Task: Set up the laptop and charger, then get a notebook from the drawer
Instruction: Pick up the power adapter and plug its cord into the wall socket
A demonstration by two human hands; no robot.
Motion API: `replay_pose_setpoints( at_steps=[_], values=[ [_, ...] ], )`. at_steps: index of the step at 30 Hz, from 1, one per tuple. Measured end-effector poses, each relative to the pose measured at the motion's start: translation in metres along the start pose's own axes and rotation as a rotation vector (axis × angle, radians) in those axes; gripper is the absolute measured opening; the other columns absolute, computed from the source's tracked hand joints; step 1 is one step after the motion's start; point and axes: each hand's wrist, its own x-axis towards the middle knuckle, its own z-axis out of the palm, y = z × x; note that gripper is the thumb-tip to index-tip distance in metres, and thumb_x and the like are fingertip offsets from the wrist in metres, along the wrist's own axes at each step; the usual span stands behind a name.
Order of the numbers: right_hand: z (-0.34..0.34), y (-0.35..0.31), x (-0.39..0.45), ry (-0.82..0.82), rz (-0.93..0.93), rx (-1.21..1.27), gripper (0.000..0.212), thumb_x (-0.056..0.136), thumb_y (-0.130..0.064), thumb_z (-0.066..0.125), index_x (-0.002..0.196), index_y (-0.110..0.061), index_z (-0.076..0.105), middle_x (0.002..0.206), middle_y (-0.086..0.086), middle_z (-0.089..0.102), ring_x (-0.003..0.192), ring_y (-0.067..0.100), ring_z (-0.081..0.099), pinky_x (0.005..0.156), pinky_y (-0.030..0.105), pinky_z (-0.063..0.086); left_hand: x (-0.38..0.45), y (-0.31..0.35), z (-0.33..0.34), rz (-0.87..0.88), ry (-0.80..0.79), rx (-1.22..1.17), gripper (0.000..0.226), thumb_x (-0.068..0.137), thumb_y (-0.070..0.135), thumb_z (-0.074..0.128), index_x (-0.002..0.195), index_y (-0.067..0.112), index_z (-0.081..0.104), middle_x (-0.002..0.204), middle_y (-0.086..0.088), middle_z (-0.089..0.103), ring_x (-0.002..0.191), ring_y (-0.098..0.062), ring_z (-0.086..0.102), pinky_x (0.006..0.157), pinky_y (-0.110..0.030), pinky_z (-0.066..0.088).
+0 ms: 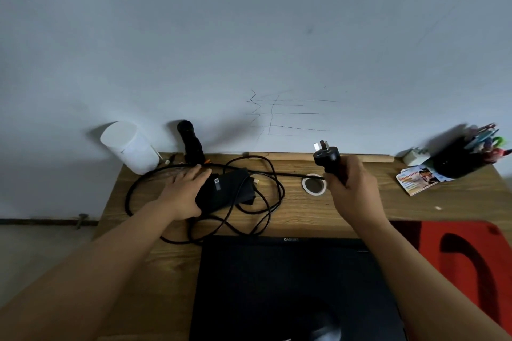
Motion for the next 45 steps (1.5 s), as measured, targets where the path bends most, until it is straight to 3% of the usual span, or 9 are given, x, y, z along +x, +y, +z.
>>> replay_pose_setpoints(
  at_steps=[7, 15, 20, 26, 29, 32, 36, 40, 45],
  values=[
    [-0.036, -0.033, 0.017, 0.081, -0.094, 0.098, 0.015, 0.086, -0.015, 0.055, 0.100, -0.016, 0.059, 0.072, 0.005, 0.063, 0.068, 0.025, 0.060, 0.060, 0.035, 0.047, -0.024, 0.066, -0.059, 0.186, 0.409, -0.302, 0.051, 0.087, 0.023, 0.058, 0.135, 0.019, 0.042, 0.149, -0.003, 0.031, 0.136, -0.021, 0.028, 0.110, -0.040, 0.030],
    [-0.078, -0.080, 0.027, 0.218, -0.203, 0.226, 0.016, 0.087, -0.020, 0.053, 0.098, -0.026, 0.065, 0.071, 0.013, 0.065, 0.063, 0.026, 0.055, 0.053, 0.029, 0.040, -0.055, 0.179, -0.149, 0.524, 0.681, -0.319, 0.046, 0.092, 0.024, 0.048, 0.136, 0.029, 0.037, 0.144, 0.007, 0.040, 0.127, -0.010, 0.041, 0.095, -0.023, 0.034],
    [-0.110, -0.108, 0.036, 0.329, -0.303, 0.237, 0.020, 0.091, -0.024, 0.047, 0.104, -0.028, 0.062, 0.064, -0.001, 0.058, 0.058, 0.013, 0.051, 0.054, 0.028, 0.038, -0.070, 0.194, -0.174, 0.473, 0.792, -0.216, 0.047, 0.092, 0.026, 0.047, 0.138, 0.025, 0.035, 0.146, 0.004, 0.037, 0.129, -0.016, 0.038, 0.101, -0.029, 0.034],
    [-0.151, -0.155, 0.054, 0.481, -0.376, 0.271, 0.017, 0.087, -0.023, 0.056, 0.102, -0.020, 0.064, 0.055, -0.010, 0.051, 0.049, -0.001, 0.048, 0.045, 0.008, 0.035, -0.079, 0.177, -0.184, 0.314, 0.805, -0.084, 0.048, 0.090, 0.027, 0.050, 0.137, 0.021, 0.039, 0.149, -0.001, 0.033, 0.135, -0.019, 0.031, 0.108, -0.033, 0.028],
    [-0.171, -0.188, 0.068, 0.511, -0.375, 0.270, 0.019, 0.086, -0.028, 0.055, 0.096, -0.015, 0.066, 0.060, -0.002, 0.056, 0.053, 0.010, 0.050, 0.047, 0.018, 0.037, -0.087, 0.171, -0.193, 0.282, 0.855, -0.051, 0.047, 0.070, 0.015, 0.076, 0.115, 0.013, 0.063, 0.126, -0.013, 0.060, 0.112, -0.030, 0.059, 0.089, -0.043, 0.049],
    [-0.184, -0.219, 0.082, 0.578, -0.381, 0.151, 0.023, 0.086, -0.031, 0.053, 0.080, -0.010, 0.061, 0.055, -0.004, 0.047, 0.061, 0.023, 0.046, 0.053, 0.029, 0.029, -0.093, 0.168, -0.205, 0.248, 0.897, -0.011, 0.051, 0.052, 0.014, 0.088, 0.100, 0.011, 0.070, 0.109, -0.015, 0.069, 0.095, -0.031, 0.068, 0.072, -0.044, 0.056],
    [-0.187, -0.244, 0.094, 0.613, -0.352, 0.008, 0.036, 0.086, -0.028, 0.051, 0.056, -0.012, 0.039, 0.049, -0.001, 0.036, 0.058, 0.025, 0.039, 0.047, 0.030, 0.019, -0.092, 0.161, -0.213, 0.242, 0.934, -0.029, 0.048, 0.061, 0.013, 0.083, 0.106, 0.009, 0.068, 0.117, -0.017, 0.065, 0.103, -0.033, 0.064, 0.080, -0.046, 0.053],
    [-0.180, -0.251, 0.096, 0.625, -0.294, -0.007, 0.040, 0.085, -0.026, 0.052, 0.053, -0.012, 0.032, 0.050, 0.001, 0.034, 0.053, 0.023, 0.034, 0.045, 0.028, 0.017, -0.086, 0.161, -0.220, 0.267, 0.902, -0.085, 0.049, 0.090, 0.027, 0.052, 0.136, 0.019, 0.040, 0.150, -0.006, 0.031, 0.137, -0.021, 0.029, 0.109, -0.035, 0.026],
    [-0.177, -0.257, 0.098, 0.610, -0.247, -0.004, 0.041, 0.083, -0.024, 0.053, 0.051, -0.011, 0.031, 0.050, 0.002, 0.032, 0.048, 0.020, 0.030, 0.045, 0.028, 0.016, -0.078, 0.160, -0.225, 0.242, 0.849, -0.046, 0.050, 0.094, 0.034, 0.039, 0.141, 0.026, 0.027, 0.155, 0.001, 0.017, 0.140, -0.013, 0.017, 0.112, -0.030, 0.018]
  ],
)
